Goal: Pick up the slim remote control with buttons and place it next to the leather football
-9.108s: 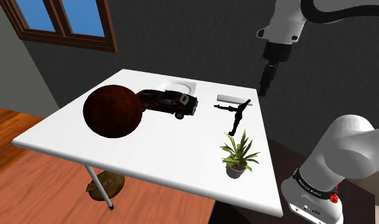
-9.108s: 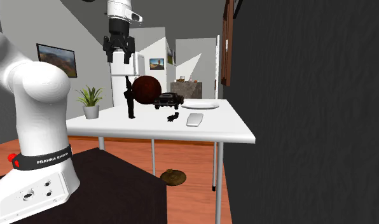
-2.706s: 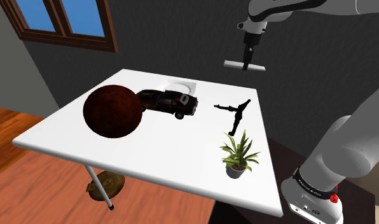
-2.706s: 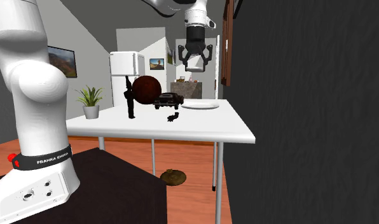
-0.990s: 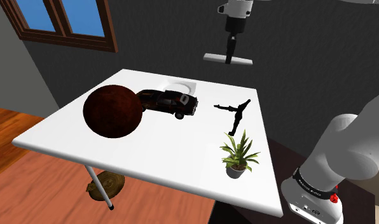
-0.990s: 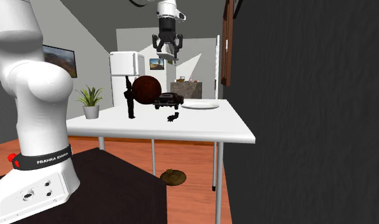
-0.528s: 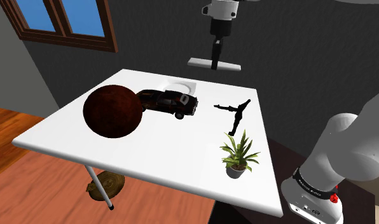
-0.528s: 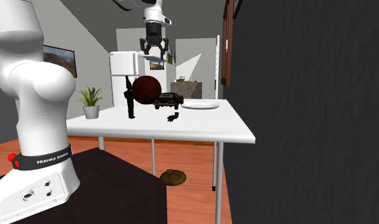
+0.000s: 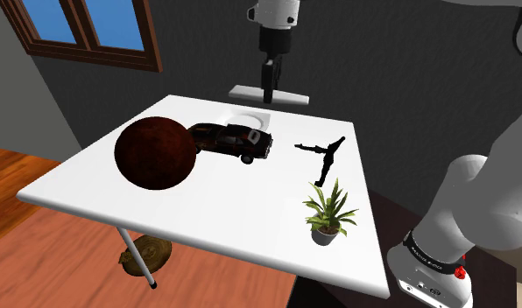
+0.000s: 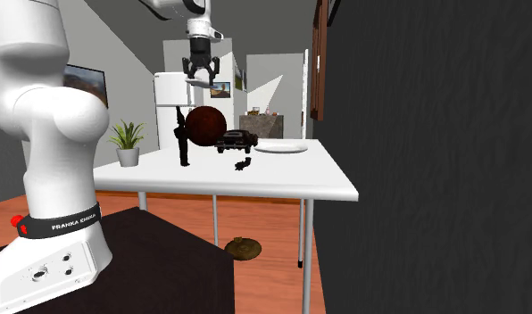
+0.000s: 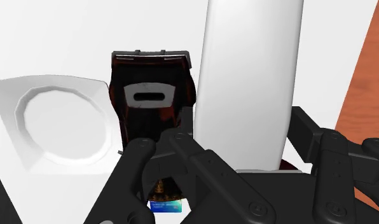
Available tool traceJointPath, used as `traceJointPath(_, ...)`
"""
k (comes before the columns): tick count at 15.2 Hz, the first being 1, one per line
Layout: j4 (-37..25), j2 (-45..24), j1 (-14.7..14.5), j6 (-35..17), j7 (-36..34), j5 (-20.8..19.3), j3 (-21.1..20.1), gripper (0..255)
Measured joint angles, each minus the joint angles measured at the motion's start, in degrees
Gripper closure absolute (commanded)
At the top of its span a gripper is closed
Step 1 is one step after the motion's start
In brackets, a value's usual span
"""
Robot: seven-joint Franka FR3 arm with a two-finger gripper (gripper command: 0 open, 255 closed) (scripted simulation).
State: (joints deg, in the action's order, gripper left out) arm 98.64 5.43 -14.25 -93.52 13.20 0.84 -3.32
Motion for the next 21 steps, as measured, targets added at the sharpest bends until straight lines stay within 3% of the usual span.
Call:
traceJointPath(13,-18.9,-15.5,-8.8,3.4,-17.0,-2.5,-8.3,255)
traceJointPath(19,-39.1,-29.6,-15.5,9.8,-24.1,-6.1,-10.5,255)
traceJointPath(21,-40.0,-30.8,-16.2,9.7,-24.9,-6.4,-10.6,255)
